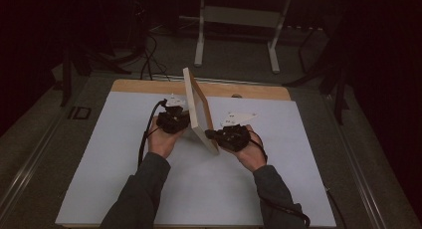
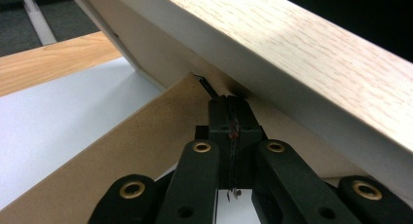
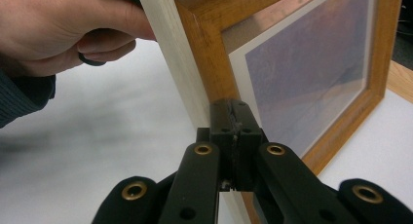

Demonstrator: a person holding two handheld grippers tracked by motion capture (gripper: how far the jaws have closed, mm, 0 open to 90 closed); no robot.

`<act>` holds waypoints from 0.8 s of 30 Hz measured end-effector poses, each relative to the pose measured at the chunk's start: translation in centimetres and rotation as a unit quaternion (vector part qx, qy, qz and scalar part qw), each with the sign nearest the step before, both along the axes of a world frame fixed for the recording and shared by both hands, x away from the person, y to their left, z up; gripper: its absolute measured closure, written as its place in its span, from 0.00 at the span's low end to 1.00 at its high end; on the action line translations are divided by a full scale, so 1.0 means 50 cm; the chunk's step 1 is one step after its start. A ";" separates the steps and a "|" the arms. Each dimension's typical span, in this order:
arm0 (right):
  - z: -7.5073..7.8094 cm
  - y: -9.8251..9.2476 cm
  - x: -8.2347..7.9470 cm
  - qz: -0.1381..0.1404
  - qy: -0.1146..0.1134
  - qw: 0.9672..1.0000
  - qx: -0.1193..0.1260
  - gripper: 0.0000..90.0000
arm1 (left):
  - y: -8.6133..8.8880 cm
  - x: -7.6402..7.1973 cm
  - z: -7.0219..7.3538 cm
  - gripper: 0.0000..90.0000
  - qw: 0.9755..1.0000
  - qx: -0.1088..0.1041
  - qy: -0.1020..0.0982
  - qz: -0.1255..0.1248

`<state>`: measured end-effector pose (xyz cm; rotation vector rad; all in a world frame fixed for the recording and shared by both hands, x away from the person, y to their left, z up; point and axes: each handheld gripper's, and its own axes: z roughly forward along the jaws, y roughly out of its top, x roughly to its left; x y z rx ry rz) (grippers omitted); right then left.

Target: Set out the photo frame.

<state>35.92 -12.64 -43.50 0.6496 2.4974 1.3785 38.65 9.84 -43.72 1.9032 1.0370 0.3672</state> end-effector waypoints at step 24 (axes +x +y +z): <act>0.005 0.038 -0.020 0.016 -0.010 1.000 -0.003 1.00 | 0.013 -0.005 -0.009 1.00 0.998 -0.026 0.003 -0.058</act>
